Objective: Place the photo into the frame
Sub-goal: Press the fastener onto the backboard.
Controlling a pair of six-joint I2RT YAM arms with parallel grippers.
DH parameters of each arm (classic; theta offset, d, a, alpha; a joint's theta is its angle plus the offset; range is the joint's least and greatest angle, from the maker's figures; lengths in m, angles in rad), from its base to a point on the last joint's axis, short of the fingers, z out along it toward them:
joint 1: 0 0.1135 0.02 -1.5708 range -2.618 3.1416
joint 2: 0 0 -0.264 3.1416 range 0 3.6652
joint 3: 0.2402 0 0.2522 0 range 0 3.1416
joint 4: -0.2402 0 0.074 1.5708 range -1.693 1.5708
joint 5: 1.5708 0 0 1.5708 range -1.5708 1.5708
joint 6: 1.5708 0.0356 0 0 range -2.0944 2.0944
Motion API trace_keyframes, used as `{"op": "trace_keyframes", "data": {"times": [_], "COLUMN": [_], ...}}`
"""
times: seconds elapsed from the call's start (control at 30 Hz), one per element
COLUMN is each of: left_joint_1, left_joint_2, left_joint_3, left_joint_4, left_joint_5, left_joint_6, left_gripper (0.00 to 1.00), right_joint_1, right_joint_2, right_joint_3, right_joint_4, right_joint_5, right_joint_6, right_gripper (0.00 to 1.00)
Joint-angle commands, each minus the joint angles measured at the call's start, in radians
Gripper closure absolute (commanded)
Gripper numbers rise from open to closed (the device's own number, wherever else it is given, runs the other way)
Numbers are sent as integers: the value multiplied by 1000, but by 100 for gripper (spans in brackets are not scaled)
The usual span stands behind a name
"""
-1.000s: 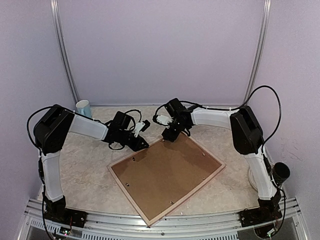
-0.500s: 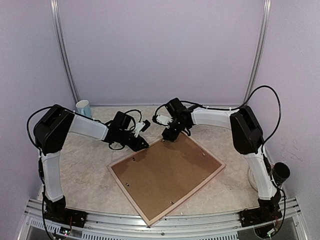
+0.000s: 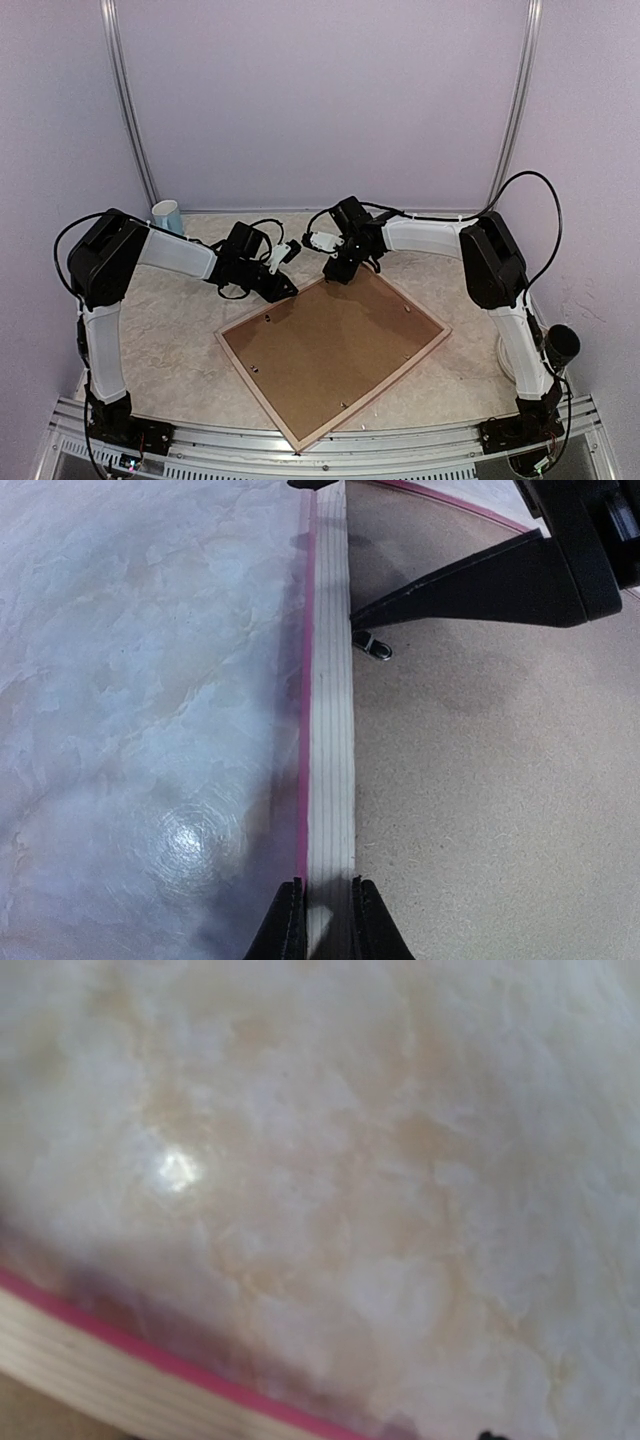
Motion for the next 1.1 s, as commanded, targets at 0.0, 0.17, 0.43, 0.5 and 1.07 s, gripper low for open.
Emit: {"op": "trace_keyframes", "data": {"times": [0.0,0.17,0.43,0.5,1.07], "left_joint_1": [-33,-32,-33,-33,-30], "left_joint_2": [76,77,78,79,86], "left_joint_3": [1,1,3,3,6], "left_joint_4": [-43,-43,-43,-43,-43], "left_joint_5": [-8,-6,-5,-5,-5], "left_joint_6": [-7,-7,-9,-9,-13], "left_gripper": [98,98,99,99,100], "right_joint_1": [37,37,36,37,41], "right_joint_2": [48,60,68,67,55], "right_joint_3": [-43,-29,-24,-26,-28], "right_joint_4": [-15,-26,-29,-28,-9], "right_joint_5": [-98,-103,-119,-134,-146], "right_joint_6": [-13,-23,-37,-45,-109], "right_gripper": [32,33,32,32,30]}}
